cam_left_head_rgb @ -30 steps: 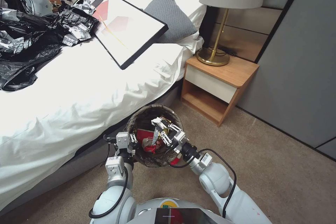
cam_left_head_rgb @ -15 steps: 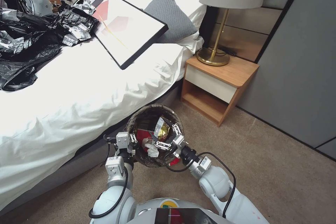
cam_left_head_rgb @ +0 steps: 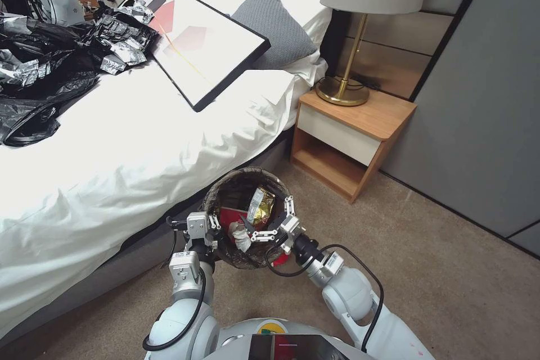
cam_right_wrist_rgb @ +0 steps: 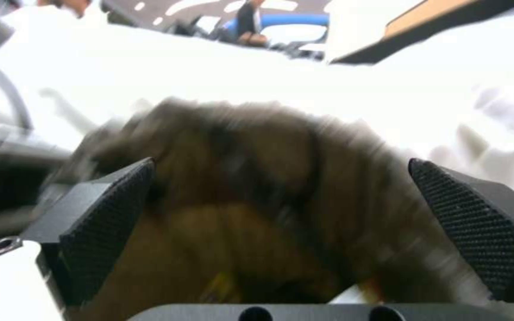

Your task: Pick up the trash bin, then pick up the garbage from the floor and place it into the trash bin.

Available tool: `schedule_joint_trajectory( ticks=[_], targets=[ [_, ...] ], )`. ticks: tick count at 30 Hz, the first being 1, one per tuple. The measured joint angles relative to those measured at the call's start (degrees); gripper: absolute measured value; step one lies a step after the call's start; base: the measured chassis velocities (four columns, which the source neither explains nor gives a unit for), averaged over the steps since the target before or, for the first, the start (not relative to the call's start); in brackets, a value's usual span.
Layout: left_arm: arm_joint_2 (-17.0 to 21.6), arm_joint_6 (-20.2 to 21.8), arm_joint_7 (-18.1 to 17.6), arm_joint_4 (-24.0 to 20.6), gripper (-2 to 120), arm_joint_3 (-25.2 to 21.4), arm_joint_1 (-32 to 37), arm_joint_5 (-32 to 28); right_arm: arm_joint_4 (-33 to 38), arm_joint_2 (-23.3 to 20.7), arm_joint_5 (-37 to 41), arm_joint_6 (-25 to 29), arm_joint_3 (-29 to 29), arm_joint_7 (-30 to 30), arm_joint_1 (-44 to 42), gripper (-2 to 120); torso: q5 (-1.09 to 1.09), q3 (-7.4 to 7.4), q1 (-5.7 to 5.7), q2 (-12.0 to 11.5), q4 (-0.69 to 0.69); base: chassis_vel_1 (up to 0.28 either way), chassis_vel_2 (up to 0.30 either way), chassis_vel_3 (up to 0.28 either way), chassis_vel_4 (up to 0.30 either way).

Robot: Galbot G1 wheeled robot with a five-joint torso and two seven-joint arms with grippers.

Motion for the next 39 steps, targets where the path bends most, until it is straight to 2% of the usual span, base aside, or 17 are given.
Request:
schedule_joint_trajectory(
  ticks=[6,7,8,9,11,14,24,26,39],
  targets=[
    [0.0,0.0,0.0,0.0,2,0.0,0.0,0.0,2.4,1.49,-0.46,0.94,2.27,1.45,-0.5,100,0.0,0.0,0.0,0.0,0.0,0.0,0.0,0.0,0.0],
    [0.0,0.0,0.0,0.0,2,0.0,0.0,0.0,3.94,2.67,-1.78,0.95,3.45,3.96,-1.15,100,0.0,0.0,0.0,0.0,0.01,0.0,0.0,0.0,0.0],
    [-0.01,0.0,0.0,0.0,2,0.0,0.0,0.0,7.01,4.95,-6.61,-2.05,5.74,11.46,-3.07,100,0.0,0.0,0.0,0.0,0.0,0.0,0.0,0.0,0.0],
    [-0.01,0.0,0.0,0.0,2,0.0,0.0,0.0,7.01,4.95,-6.61,-2.05,5.74,11.46,-3.07,100,0.0,0.0,0.0,0.0,0.0,0.0,0.0,0.0,0.0],
    [0.0,0.0,0.0,0.0,2,0.0,0.0,0.0,9.72,7.61,-10.16,-4.3,7.6,19.3,-6.18,100,0.0,0.0,0.0,0.0,0.0,0.0,0.0,0.0,0.0],
    [0.0,0.0,0.0,0.0,2,0.0,0.0,0.0,10.69,10.02,-11.42,-4.63,9.34,22.78,-9.63,100,-0.01,0.0,0.0,0.0,0.0,0.0,0.0,0.0,0.0],
    [0.0,0.0,0.01,0.0,2,0.01,0.0,0.0,10.36,12.97,-12.08,-3.69,12.1,25.54,-14.43,100,0.0,-0.01,0.0,0.0,-0.01,0.0,0.0,0.0,0.0],
    [0.0,0.0,0.0,0.0,2,0.0,0.0,0.0,9.34,14.06,-11.99,-1.84,14.36,26.02,-16.94,100,-0.01,0.0,0.0,0.0,0.0,0.0,0.0,0.0,0.0],
    [0.0,0.0,0.0,0.0,2,0.0,0.0,0.0,8.3,14.39,-10.29,1.45,18.46,25.4,-19.32,100,0.0,0.0,0.0,0.01,0.0,0.014,0.011,0.012,0.01]
  ],
)
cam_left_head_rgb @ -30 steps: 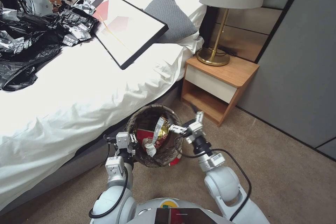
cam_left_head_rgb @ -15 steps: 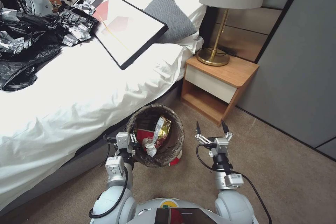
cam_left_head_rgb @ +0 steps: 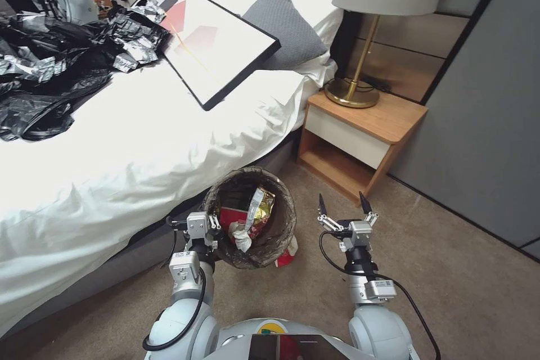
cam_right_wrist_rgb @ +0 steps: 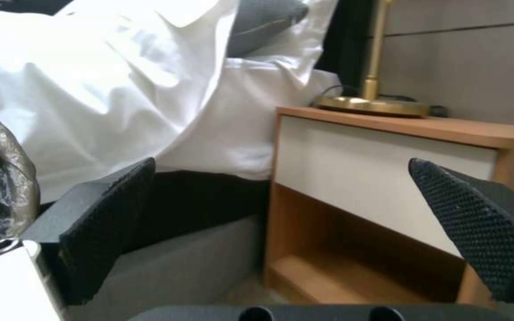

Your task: Pick up the trash bin, then pick up the garbage from the floor and place it into the trash bin.

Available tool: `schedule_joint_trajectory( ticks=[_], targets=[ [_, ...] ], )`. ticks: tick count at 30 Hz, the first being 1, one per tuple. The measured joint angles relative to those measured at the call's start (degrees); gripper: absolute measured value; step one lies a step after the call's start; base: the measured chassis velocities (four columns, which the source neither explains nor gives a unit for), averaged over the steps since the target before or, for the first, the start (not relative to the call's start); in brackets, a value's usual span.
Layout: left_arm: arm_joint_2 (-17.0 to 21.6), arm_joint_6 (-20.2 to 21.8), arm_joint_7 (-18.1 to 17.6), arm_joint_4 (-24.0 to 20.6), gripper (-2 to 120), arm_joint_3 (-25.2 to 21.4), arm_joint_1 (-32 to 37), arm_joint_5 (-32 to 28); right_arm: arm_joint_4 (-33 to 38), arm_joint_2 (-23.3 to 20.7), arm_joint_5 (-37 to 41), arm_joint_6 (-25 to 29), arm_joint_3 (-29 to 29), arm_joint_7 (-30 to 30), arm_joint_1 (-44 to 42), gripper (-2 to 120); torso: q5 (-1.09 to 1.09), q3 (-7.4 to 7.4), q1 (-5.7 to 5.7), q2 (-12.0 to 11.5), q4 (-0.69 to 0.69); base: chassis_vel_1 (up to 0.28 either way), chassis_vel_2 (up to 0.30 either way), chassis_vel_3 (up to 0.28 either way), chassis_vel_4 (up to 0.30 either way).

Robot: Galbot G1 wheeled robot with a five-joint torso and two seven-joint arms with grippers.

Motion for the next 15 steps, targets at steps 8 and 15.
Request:
schedule_joint_trajectory(
  ticks=[8,15],
  targets=[
    [0.0,0.0,0.0,0.0,2,0.0,0.0,0.0,-0.04,-0.13,0.21,-0.06,0.19,-0.58,0.45,100,0.0,0.0,0.0,0.0,0.0,0.085,0.074,0.073,0.066],
    [0.0,0.0,0.0,0.0,2,0.0,0.0,0.0,0.05,-0.29,0.34,-0.12,0.48,-0.77,0.83,100,0.0,0.0,0.0,0.0,0.0,0.104,0.106,0.104,0.105]
  ],
)
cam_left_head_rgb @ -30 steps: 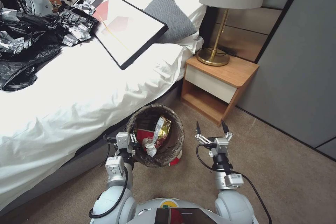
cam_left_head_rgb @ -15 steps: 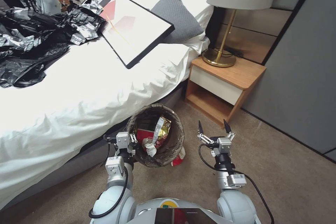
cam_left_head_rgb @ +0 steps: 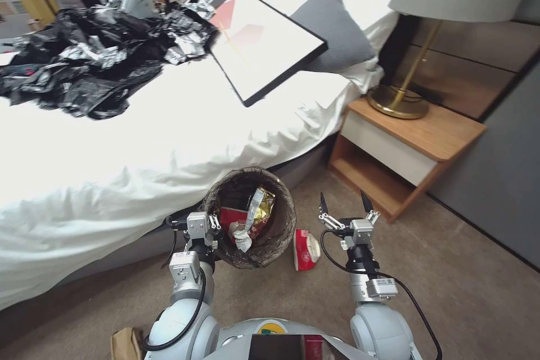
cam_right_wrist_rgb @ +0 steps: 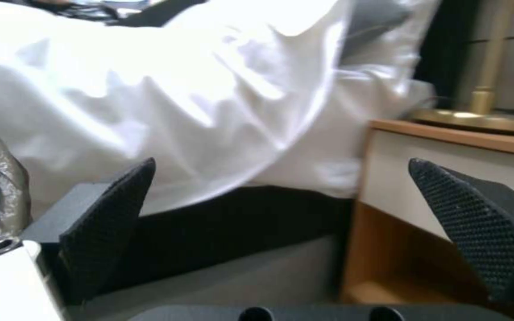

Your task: Pick up the trash bin, then pick up the garbage from the floor and place it into the trash bin.

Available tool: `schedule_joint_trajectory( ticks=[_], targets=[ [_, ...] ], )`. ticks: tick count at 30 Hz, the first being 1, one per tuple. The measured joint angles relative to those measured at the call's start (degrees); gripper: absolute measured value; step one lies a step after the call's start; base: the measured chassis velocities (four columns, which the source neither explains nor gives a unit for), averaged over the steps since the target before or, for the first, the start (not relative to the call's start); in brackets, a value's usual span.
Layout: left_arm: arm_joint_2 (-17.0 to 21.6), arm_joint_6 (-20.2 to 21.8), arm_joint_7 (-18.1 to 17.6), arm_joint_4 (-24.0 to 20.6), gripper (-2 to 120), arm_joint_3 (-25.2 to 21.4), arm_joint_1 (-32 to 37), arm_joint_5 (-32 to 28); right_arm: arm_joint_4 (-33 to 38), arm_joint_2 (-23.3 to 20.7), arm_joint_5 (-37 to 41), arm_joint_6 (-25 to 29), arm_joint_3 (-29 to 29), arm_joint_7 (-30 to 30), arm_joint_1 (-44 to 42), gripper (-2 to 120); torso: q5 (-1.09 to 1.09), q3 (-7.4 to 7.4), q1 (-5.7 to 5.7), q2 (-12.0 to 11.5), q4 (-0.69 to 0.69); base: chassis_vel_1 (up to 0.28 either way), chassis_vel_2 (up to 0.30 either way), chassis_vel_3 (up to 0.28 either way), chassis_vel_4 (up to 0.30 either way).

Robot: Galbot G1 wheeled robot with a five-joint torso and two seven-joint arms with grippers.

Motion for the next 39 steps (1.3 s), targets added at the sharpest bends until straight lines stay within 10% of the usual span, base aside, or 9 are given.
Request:
schedule_joint_trajectory(
  ticks=[16,24,39],
  targets=[
    [0.0,0.0,0.06,0.0,2,0.09,0.01,-0.03,-2.47,-2.83,5.8,-9.2,0.2,-0.52,3.1,100,0.0,0.0,0.0,0.0,-0.01,0.041,0.041,0.038,0.041],
    [0.0,0.0,0.05,0.0,2,0.06,0.0,-0.02,-15.26,-5.8,10.34,-21.07,-2.57,-2.11,9.43,100,0.0,0.0,0.0,-0.01,0.01,0.0,0.0,0.0,0.0],
    [0.0,0.0,0.03,0.0,2,0.02,0.0,0.0,-29.99,-6.2,11.9,-26.4,-5.75,-3.97,15.1,100,0.0,0.01,0.0,-0.01,0.0,0.0,0.0,0.0,0.0]
  ],
)
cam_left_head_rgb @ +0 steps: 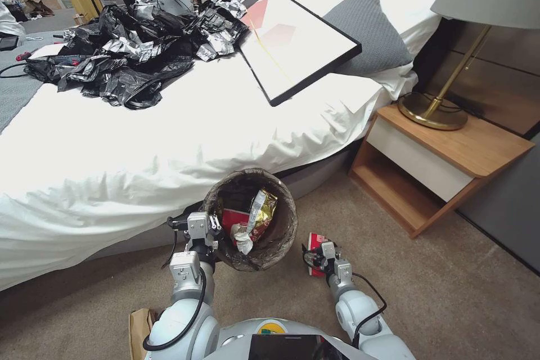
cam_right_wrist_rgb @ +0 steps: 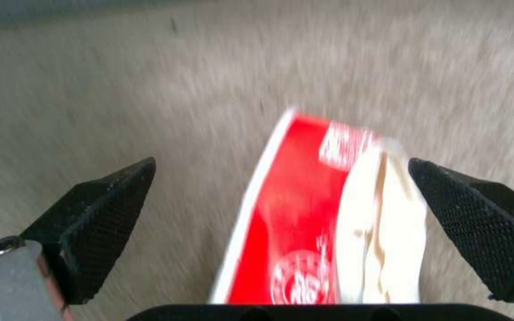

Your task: Pick up the trash bin, then pick up the garbage from the floor and place it into the trash bin.

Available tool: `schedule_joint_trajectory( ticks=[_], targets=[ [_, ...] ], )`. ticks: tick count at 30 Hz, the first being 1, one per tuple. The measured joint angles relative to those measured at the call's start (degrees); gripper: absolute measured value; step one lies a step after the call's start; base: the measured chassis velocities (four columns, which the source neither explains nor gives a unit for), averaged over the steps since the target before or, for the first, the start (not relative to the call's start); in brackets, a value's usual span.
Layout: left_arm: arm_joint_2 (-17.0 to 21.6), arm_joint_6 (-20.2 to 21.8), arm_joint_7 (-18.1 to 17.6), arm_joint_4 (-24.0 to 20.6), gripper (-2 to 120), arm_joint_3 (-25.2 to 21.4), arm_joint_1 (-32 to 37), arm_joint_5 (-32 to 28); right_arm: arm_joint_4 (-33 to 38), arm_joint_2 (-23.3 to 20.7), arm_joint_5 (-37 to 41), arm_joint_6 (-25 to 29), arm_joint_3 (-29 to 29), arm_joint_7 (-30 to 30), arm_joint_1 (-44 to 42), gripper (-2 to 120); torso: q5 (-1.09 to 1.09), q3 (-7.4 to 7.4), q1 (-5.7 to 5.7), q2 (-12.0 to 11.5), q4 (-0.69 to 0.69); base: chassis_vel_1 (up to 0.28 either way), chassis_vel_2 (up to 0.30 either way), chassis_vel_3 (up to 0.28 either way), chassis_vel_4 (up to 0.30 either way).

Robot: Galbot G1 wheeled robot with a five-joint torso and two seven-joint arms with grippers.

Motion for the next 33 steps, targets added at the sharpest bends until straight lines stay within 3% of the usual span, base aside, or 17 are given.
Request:
schedule_joint_trajectory(
  ticks=[7,8,15,23,33],
  targets=[
    [0.0,0.0,-0.01,0.0,2,-0.01,0.0,0.0,-0.97,0.03,-0.14,-0.2,-0.04,-0.08,0.32,100,0.0,0.0,0.0,0.0,0.0,0.0,0.0,0.0,0.0],
    [0.0,0.0,-0.01,0.0,2,-0.01,0.0,0.0,-4.13,0.07,-0.61,-0.93,-0.23,-0.18,1.39,100,0.0,0.0,0.0,0.0,0.0,0.0,0.0,0.0,0.0],
    [0.0,0.0,-0.02,0.0,2,-0.02,0.0,0.0,-7.97,-0.45,-0.82,-3.92,-0.61,-0.2,3.04,96,-0.01,0.0,0.0,0.0,0.01,0.0,0.0,0.0,0.0],
    [0.0,0.0,-0.04,0.0,2,-0.03,0.0,0.0,-13.58,-0.24,-0.93,-3.07,-0.09,-0.35,5.27,66,0.0,-0.01,0.0,0.0,0.01,0.0,0.0,0.0,0.0],
    [0.0,0.0,-0.04,0.0,2,-0.04,0.0,0.0,-14.54,0.13,-1.27,-0.81,0.33,-0.35,6.15,30,-0.01,-0.01,0.0,0.0,0.0,0.0,0.0,0.0,0.0]
  ],
)
